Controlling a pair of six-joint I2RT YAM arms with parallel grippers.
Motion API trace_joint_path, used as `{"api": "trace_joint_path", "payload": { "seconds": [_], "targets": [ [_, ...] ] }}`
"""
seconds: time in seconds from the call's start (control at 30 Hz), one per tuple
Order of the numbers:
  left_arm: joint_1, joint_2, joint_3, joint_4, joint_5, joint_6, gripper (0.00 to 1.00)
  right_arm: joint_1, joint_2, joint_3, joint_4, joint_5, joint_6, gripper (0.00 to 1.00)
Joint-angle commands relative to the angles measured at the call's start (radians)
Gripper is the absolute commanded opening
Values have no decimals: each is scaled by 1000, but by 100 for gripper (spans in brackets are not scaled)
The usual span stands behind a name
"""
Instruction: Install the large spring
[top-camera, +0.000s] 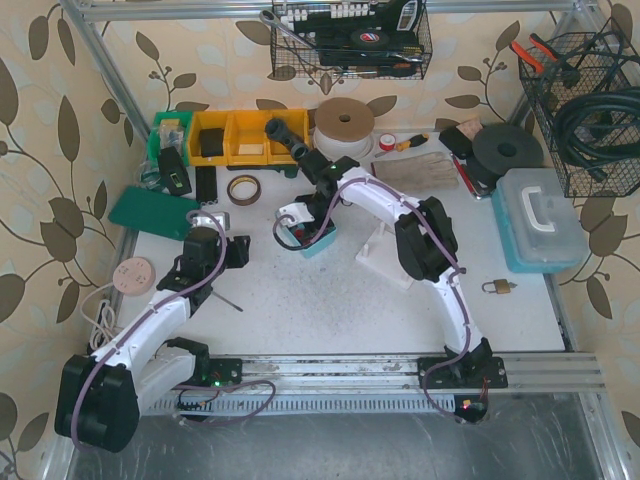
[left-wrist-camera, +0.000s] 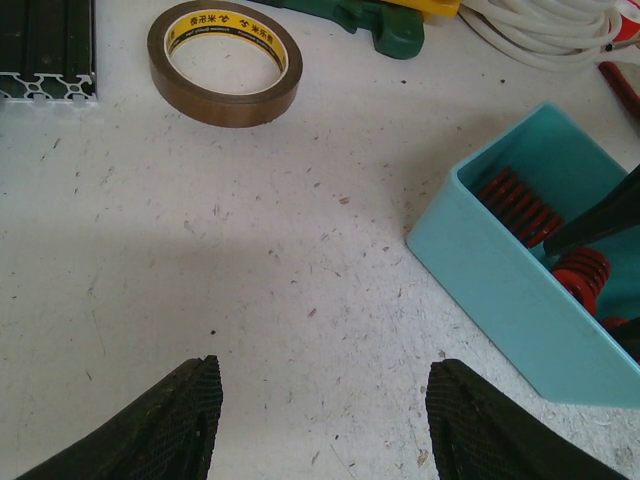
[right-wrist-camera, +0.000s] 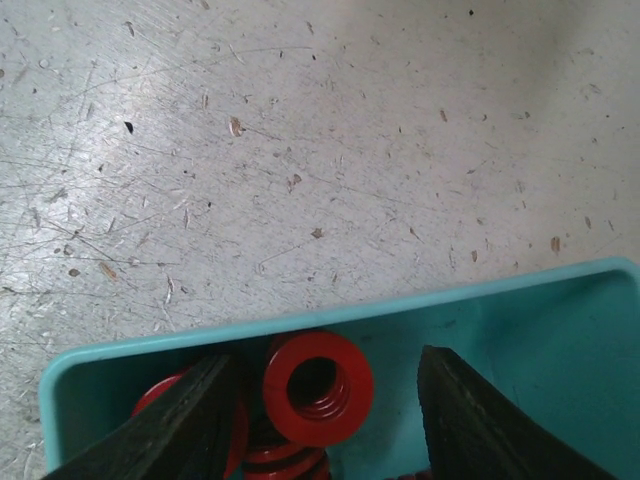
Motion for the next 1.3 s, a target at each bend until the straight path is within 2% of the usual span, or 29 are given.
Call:
{"api": "trace_joint_path", "payload": {
  "seconds": [0.0,0.2,0.7,1.13,1.27],
  "targets": [
    [3,2,2,42,23,22,60,-2,35,47,-84,19,-31,52],
    [3,-7,-1,43,20,22,61,-24,-13,58,-64,28,-28,51],
    [3,-18,-4,39,3,23,62,-7,79,62,-45,19,-59,51],
    [3,-14,-3,42,-2,22,63,-6,122,83,-92,-51,-134,52],
    [3,-10,-4,44,-1,23,63,-12,115,81,-95,-96,-156,48]
  ]
}}
